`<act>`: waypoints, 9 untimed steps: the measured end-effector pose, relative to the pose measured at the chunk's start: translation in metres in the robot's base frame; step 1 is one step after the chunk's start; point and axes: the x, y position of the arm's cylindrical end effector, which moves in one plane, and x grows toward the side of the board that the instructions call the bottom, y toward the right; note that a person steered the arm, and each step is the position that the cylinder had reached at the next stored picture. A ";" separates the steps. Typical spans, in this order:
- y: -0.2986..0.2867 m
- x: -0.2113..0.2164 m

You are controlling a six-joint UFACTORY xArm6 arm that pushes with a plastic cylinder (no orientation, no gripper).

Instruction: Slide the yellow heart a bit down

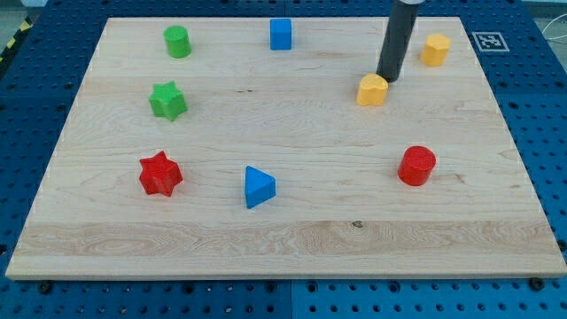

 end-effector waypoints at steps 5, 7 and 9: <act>-0.048 0.031; -0.033 0.079; -0.047 0.076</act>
